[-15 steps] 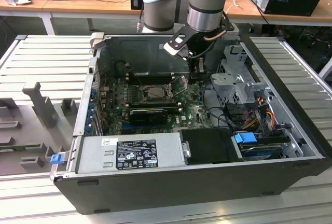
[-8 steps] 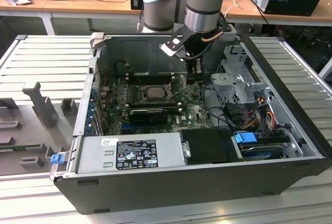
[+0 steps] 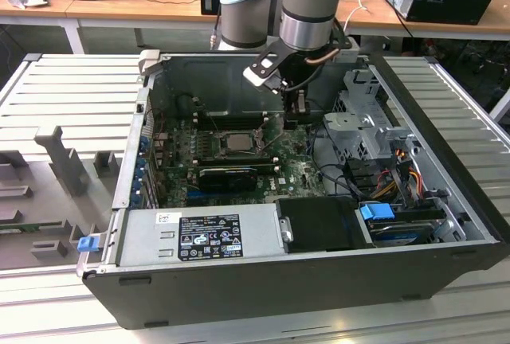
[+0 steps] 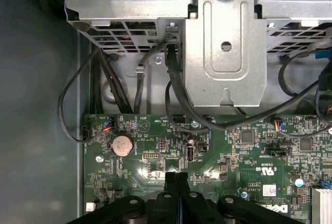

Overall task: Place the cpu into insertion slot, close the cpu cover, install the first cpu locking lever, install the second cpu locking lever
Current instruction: 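Close the cpu cover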

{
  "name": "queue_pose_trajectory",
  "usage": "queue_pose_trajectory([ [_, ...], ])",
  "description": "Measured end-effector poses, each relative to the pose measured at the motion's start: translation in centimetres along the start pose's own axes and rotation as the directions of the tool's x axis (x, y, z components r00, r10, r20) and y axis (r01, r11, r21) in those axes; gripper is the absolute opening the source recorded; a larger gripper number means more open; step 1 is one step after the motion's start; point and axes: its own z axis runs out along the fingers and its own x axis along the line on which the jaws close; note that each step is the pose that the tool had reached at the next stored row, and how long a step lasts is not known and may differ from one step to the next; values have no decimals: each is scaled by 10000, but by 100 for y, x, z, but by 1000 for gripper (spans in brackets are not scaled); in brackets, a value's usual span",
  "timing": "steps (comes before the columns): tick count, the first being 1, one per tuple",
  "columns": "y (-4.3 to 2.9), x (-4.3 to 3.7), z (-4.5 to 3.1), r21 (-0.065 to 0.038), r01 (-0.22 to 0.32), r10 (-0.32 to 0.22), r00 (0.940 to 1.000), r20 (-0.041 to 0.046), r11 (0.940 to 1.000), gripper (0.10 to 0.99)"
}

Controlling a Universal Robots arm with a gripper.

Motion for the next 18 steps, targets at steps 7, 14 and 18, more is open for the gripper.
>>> queue_pose_trajectory([
  [7,-11,0,0,0,-1,1,10000,0,10000,106],
  [14,-53,0,-2,0,0,0,10000,0,10000,106],
  [18,-70,-1,-2,0,-1,1,10000,0,10000,106],
])
